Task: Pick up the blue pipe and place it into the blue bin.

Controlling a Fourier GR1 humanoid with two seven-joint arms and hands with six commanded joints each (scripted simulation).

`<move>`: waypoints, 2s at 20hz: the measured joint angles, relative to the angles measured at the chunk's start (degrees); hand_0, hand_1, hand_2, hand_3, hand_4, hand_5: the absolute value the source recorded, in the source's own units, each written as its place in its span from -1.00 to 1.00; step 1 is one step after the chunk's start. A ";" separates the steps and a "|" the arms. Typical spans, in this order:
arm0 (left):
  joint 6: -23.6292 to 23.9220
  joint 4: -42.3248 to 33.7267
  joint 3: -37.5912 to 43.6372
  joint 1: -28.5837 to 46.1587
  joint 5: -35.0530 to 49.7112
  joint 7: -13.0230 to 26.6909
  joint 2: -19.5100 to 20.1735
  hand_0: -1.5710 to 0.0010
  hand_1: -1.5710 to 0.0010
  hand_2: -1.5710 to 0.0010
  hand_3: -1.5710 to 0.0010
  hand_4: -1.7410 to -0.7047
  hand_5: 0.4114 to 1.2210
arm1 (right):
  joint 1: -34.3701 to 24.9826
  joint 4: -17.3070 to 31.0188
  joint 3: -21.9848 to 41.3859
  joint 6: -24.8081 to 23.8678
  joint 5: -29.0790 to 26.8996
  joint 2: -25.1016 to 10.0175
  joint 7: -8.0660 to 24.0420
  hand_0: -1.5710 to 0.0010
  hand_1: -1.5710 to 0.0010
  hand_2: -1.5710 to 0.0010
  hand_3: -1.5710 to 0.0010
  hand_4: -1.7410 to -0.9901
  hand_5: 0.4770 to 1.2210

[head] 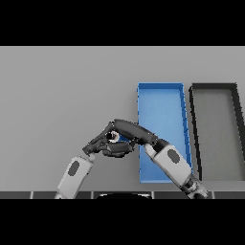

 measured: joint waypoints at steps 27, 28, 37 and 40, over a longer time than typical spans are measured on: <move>0.38 0.08 0.45 -0.11 -1.83 0.95 1.79 1.00 1.00 1.00 1.00 0.68 -0.99 | -24.97 22.54 -25.56 -13.83 -20.99 -19.73 3.82 -1.00 -1.00 -1.00 -1.00 -1.00 1.00; 0.29 -0.17 0.21 0.13 -1.97 1.16 1.88 1.00 1.00 1.00 1.00 0.68 -0.98 | -23.00 22.15 -25.33 -15.20 -20.61 -19.83 4.49 -1.00 -1.00 -1.00 -1.00 -1.00 1.00; 0.29 -0.47 -0.49 2.35 -1.76 1.30 1.61 1.00 1.00 1.00 1.00 0.66 -0.96 | -1.54 13.55 -22.93 -21.08 -20.28 -23.06 10.18 -1.00 -1.00 -1.00 -1.00 -1.00 1.00; 0.35 -0.93 -0.22 1.94 -1.42 0.76 1.69 1.00 1.00 1.00 1.00 0.65 -0.97 | 2.78 11.16 -19.19 -27.48 -19.55 -25.73 11.36 -1.00 -1.00 -1.00 -1.00 -1.00 1.00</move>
